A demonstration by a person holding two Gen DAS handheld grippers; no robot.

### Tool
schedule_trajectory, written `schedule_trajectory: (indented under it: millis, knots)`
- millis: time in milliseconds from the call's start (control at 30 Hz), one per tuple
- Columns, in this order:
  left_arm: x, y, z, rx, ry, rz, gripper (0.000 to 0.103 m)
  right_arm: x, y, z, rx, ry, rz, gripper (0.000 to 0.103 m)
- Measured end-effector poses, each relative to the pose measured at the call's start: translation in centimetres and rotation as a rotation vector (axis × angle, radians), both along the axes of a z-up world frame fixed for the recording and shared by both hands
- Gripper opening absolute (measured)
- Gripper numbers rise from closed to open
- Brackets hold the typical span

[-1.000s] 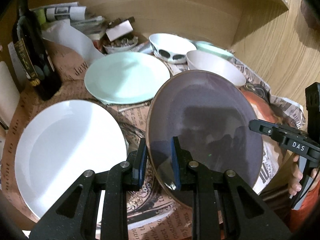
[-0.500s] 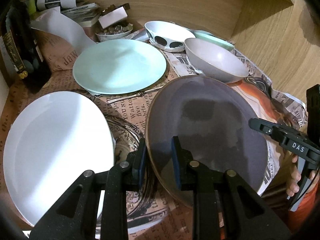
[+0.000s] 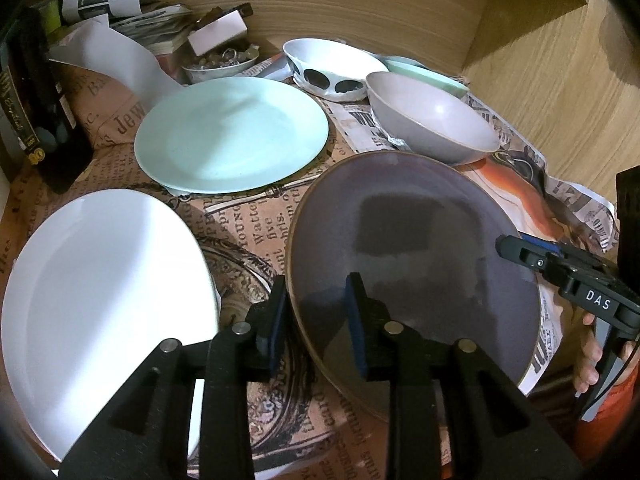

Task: Organize plates and bowls
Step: 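Lower the dark brown plate onto the newspaper and open both grippers, then move both grippers to the white plate rim and close on it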

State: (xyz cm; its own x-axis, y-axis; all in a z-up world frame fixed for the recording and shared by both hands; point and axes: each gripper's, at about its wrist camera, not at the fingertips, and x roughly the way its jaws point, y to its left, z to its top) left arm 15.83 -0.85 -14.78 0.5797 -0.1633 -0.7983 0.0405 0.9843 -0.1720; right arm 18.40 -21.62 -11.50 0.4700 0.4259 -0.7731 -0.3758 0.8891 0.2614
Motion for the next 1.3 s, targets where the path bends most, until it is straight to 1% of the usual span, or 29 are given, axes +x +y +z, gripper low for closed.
schedule_trajectory:
  millis: [33,67,133,200,267,300,333,467,533,600,700,800,900,933,1000,1067,1300]
  knots:
    - [0.0,-0.1,0.1,0.015,0.000,-0.004,0.027,0.0,0.0,0.0,-0.002,-0.003,0.002,0.028]
    - [-0.3,-0.3,0.2,0.038,-0.005,-0.010,0.030,-0.1,-0.1,0.1,0.002,-0.006,0.005,0.030]
    - [-0.7,-0.5,0.5,0.060,-0.020,-0.020,0.033,-0.2,-0.1,0.1,0.009,-0.004,0.005,0.033]
    - [-1.2,-0.7,1.1,0.076,-0.044,-0.029,0.040,-0.4,-0.1,0.3,-0.005,-0.015,0.000,0.035]
    - [-1.7,-0.5,1.8,0.079,-0.073,-0.025,0.045,-0.8,-0.1,0.7,-0.025,-0.040,-0.009,0.045]
    - [-1.9,-0.2,2.2,0.075,-0.085,-0.018,0.048,-1.0,-0.1,0.9,-0.031,-0.053,-0.014,0.047]
    - [-2.1,0.1,2.5,0.069,-0.094,-0.011,0.049,-1.2,-0.1,1.2,-0.038,-0.069,-0.021,0.050]
    - [-3.0,1.8,4.1,0.043,-0.134,0.024,0.049,-1.9,-0.1,2.8,-0.036,-0.130,-0.029,0.051]
    - [-3.5,2.5,4.8,0.039,-0.154,0.042,0.053,-2.1,0.1,3.6,-0.018,-0.150,-0.027,0.052]
    - [-4.4,3.7,5.8,0.034,-0.186,0.078,0.061,-2.3,0.6,4.2,-0.002,-0.172,-0.022,0.053]
    - [-5.5,5.2,7.0,0.037,-0.221,0.115,0.064,-2.7,1.6,5.3,0.021,-0.213,-0.001,0.054]
    - [-6.8,7.0,7.8,0.046,-0.256,0.161,0.069,-3.0,3.0,6.2,0.044,-0.250,0.031,0.060]
    - [-8.3,8.8,8.3,0.068,-0.290,0.215,0.073,-3.3,4.7,6.6,0.062,-0.276,0.069,0.061]
    - [-8.7,9.2,8.3,0.074,-0.296,0.226,0.074,-3.3,5.2,6.6,0.066,-0.279,0.081,0.062]
    - [-9.4,10.2,8.3,0.084,-0.303,0.252,0.080,-3.2,6.5,6.6,0.074,-0.281,0.108,0.062]
    - [-9.9,11.2,8.0,0.087,-0.303,0.275,0.083,-3.2,7.7,6.4,0.083,-0.276,0.135,0.062]
    - [-11.5,14.9,5.8,0.104,-0.252,0.346,0.083,-3.3,12.2,5.1,0.087,-0.235,0.221,0.062]
